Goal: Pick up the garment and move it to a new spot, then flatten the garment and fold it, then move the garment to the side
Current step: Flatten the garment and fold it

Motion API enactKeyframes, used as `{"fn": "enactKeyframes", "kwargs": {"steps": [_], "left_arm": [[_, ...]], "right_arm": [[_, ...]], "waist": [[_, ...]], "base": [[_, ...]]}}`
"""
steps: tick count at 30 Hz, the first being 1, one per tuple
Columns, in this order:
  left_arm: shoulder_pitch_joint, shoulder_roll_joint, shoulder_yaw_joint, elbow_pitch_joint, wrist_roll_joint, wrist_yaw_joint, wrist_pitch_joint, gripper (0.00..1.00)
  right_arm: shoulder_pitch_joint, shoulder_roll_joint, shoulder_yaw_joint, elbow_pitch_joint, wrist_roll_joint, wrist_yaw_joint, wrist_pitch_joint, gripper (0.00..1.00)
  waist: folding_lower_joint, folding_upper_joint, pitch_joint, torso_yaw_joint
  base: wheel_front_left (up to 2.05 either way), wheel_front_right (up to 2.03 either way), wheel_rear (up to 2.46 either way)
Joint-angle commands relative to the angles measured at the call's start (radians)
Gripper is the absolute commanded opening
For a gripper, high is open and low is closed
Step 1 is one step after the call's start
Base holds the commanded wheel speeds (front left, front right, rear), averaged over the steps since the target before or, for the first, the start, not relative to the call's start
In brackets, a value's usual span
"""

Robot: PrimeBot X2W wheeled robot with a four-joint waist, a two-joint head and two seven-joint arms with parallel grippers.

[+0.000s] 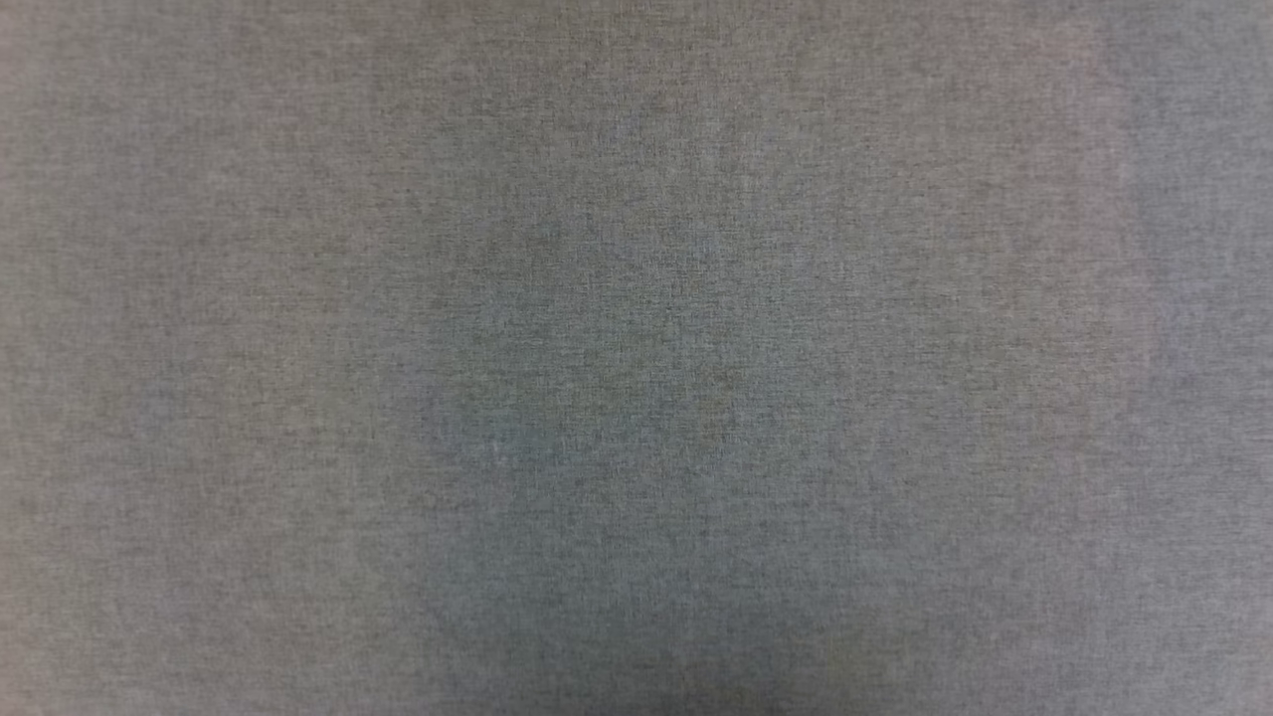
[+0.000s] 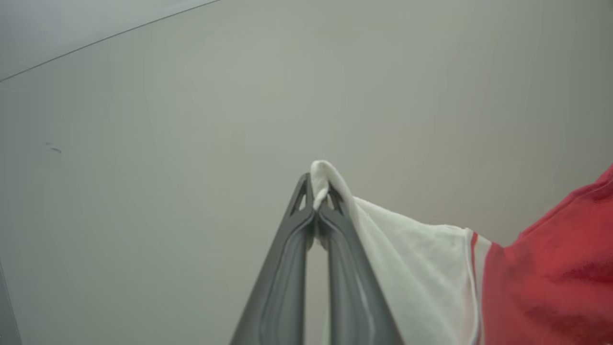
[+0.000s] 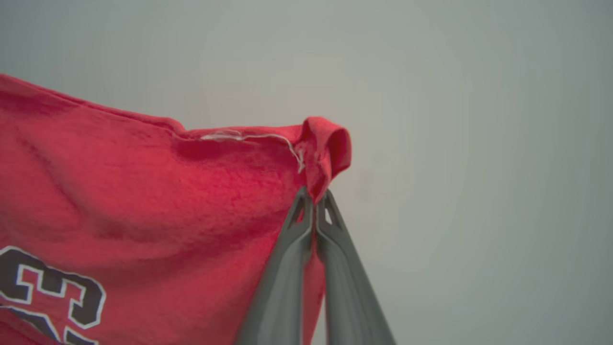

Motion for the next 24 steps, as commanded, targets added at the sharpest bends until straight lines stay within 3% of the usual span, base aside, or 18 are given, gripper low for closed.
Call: {"fn": "enactKeyframes", "kwargs": {"steps": [1,7,14,15,19,21,24], "left_arm": [[-0.017,-0.002,-0.001,0.018,-0.009,-0.002,-0.009,0.0],[0.02,0.006,-0.021,0.057,-0.034,-0.002,-0.014,0.0],[0.228,0.055,-0.013,-0.035,-0.051,-0.002,-0.014,0.0],[0.359,0.082,0.002,-0.099,-0.06,-0.002,-0.014,0.0],[0.554,0.101,0.021,-0.188,-0.061,0.003,-0.014,0.0],[0.862,0.116,0.044,-0.325,-0.054,0.03,-0.014,0.0],[1.008,0.118,0.056,-0.388,-0.058,0.048,-0.014,0.0]], "right_arm": [[-0.019,-0.001,0.013,0.021,0.012,-0.001,-0.015,0.0],[-0.002,0.003,0.087,0.083,0.067,-0.001,-0.068,0.0],[0.133,0.027,0.17,0.097,0.151,-0.001,-0.153,0.0],[0.213,0.029,0.225,0.083,0.184,-0.001,-0.176,0.0],[0.326,0.02,0.291,0.051,0.238,-0.001,-0.207,0.0],[0.488,-0.015,0.381,0.008,0.305,-0.001,-0.251,0.0],[0.574,-0.037,0.423,-0.014,0.33,-0.001,-0.271,0.0]], "waist": [[-0.0001,0.0,0.024,-0.002],[-0.0001,0.0,0.057,-0.005],[-0.0001,0.0,0.045,-0.026],[-0.0001,0.0,0.02,-0.033],[-0.0001,0.0,-0.024,-0.032],[-0.0001,0.0,-0.109,-0.024],[-0.0001,0.0,-0.159,-0.018]], "base": [[0.0,0.0,0.0],[0.0,0.0,0.0],[0.0,0.0,0.0],[0.0,0.0,0.0],[0.0,0.0,0.0],[0.0,0.0,0.0],[0.0,0.0,0.0]]}}
